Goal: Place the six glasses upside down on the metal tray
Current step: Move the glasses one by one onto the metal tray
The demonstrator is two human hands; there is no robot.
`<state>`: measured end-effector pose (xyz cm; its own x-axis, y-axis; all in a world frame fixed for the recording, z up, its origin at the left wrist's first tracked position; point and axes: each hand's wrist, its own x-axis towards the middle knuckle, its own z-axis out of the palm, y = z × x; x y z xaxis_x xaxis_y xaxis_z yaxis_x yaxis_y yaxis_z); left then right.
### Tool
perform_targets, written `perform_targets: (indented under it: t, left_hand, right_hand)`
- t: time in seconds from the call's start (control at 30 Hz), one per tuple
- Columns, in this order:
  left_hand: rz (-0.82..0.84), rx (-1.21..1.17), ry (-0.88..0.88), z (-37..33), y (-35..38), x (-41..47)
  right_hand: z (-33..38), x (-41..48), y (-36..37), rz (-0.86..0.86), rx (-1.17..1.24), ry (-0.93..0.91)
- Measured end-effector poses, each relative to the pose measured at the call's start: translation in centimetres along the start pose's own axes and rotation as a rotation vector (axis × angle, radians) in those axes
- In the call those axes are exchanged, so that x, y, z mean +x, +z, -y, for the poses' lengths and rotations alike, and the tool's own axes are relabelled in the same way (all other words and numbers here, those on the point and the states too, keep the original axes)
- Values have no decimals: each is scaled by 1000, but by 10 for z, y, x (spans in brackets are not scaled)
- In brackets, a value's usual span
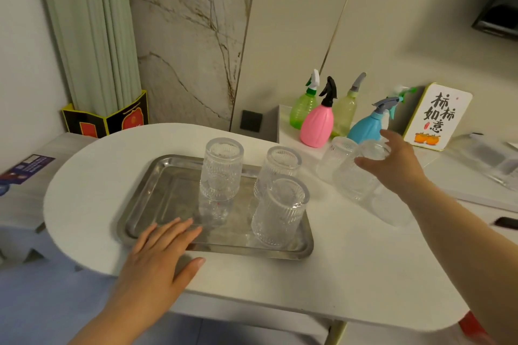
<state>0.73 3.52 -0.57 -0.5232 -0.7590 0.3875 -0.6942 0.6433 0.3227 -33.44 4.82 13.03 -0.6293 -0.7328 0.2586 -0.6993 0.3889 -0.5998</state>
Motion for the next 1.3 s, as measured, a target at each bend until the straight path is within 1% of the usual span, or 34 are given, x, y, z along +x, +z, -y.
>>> perform_targets:
  t: [0.1, 0.17, 0.2, 0.27, 0.37, 0.43, 0.53, 0.63, 0.7, 0.9, 1.07, 1.13, 1.17, 1.23, 1.3]
  left_hand:
    - [-40, -21, -93, 5, -7, -2]
    - [-35, -60, -224, 11, -10, -4]
    - [-13, -66, -287, 15, -11, -6]
    - [73, -27, -359, 23, -12, -7]
    - [180, 38, -374, 31, -12, -9]
    - [176, 30, -386, 32, -12, -10]
    - [175, -12, -400, 31, -14, -8]
    - [162, -27, -361, 32, -13, -8]
    - [168, -19, -366, 33, -12, -9]
    - [169, 27, -365, 33, -7, -7]
    - [171, 25, -373, 30, -11, -4]
    - [143, 34, -339, 25, -14, -4]
    - [102, 4, -331, 21, -17, -3]
    - [13, -59, -245, 11, -23, -2]
    - [-29, -110, -113, -1, -27, -2]
  right_hand:
    - [31, -13, -14, 5, 46, -145]
    - [53, -25, -18, 20, 88, -241]
    - [64, -31, -18, 35, 106, -284]
    - [84, -43, -14, 90, 149, -353]
    - [109, -60, 0, 199, 227, -438]
    - [121, -70, 15, 281, 231, -482]
    - [130, -85, 44, 421, 163, -551]
    - [130, -97, 74, 527, 126, -549]
    - [128, -102, 89, 560, 98, -521]
    - [125, -107, 114, 600, 36, -473]
    - [124, -105, 119, 589, 29, -463]
    - [124, -103, 115, 603, 24, -464]
    - [125, -102, 111, 602, 30, -468]
    - [125, -98, 98, 541, 72, -491]
    - [119, -92, 82, 387, 119, -539]
